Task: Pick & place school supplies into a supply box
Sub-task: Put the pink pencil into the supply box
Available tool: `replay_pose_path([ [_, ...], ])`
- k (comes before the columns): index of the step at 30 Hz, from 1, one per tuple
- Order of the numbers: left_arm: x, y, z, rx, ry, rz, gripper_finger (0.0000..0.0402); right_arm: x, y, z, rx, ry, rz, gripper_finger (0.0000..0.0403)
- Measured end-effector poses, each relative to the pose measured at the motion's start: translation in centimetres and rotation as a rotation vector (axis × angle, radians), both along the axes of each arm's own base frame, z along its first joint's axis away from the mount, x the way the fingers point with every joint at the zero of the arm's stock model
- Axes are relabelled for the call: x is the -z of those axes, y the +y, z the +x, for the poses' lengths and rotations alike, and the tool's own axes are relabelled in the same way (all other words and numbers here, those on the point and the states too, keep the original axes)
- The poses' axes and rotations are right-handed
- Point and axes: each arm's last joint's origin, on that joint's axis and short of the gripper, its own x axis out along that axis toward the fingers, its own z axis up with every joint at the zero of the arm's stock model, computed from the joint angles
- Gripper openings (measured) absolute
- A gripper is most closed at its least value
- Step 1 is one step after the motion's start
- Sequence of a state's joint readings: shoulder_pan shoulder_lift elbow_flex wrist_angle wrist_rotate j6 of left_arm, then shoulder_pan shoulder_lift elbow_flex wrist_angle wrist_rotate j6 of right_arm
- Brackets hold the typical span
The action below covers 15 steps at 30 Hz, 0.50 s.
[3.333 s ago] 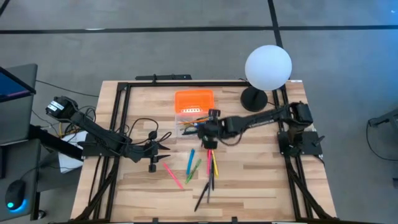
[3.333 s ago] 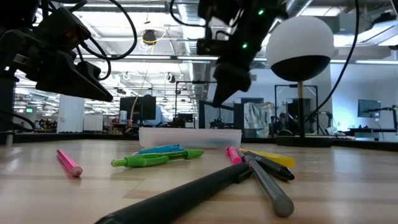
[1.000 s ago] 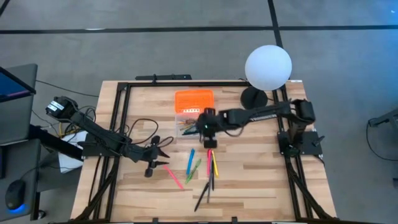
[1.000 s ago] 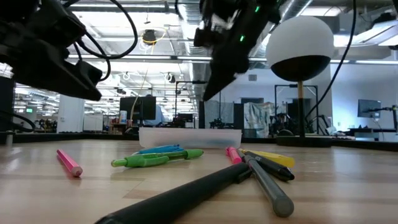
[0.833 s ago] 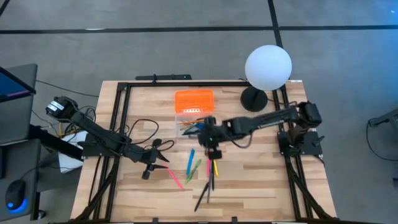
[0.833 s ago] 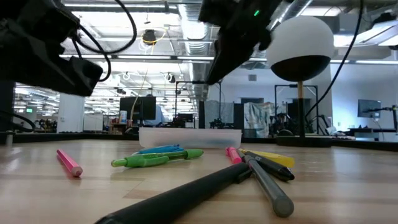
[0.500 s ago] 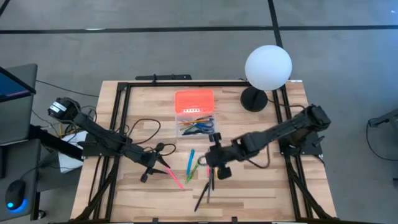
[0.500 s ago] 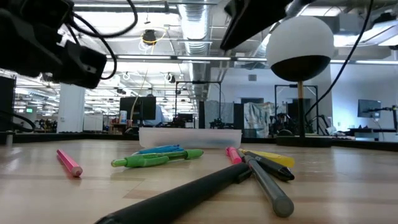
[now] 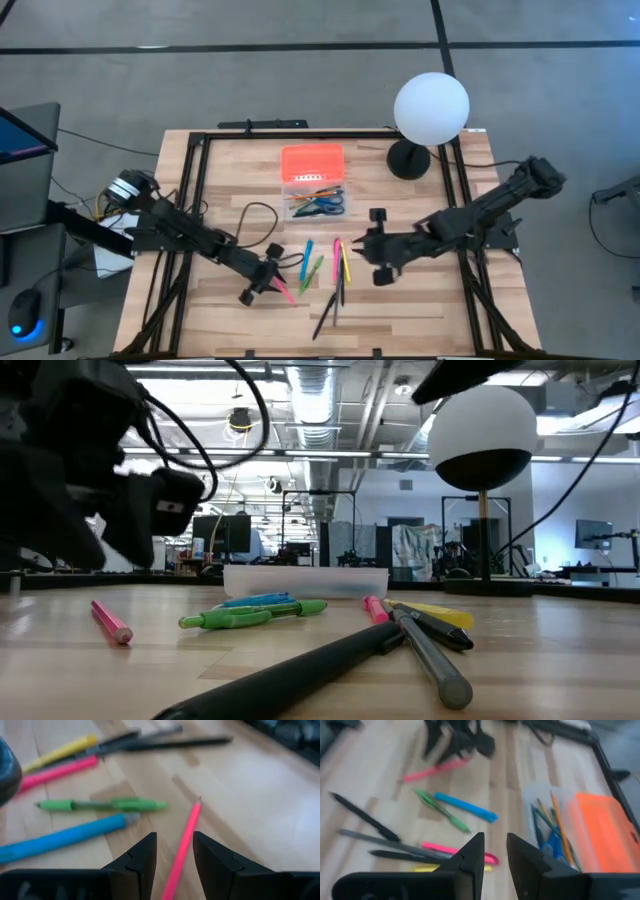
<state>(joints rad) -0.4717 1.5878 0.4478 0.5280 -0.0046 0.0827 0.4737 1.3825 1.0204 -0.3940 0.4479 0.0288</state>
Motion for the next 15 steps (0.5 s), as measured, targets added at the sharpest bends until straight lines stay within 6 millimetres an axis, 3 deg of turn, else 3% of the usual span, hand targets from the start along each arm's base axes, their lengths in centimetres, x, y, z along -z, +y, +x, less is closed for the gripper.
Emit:
replay_pose_path([
  [15, 0.0, 0.2, 0.9, -0.020, 0.176, 0.091, 0.0123, 3.4, 0.4, -7.5, -0.231, -0.366, 0.107, 0.0075],
])
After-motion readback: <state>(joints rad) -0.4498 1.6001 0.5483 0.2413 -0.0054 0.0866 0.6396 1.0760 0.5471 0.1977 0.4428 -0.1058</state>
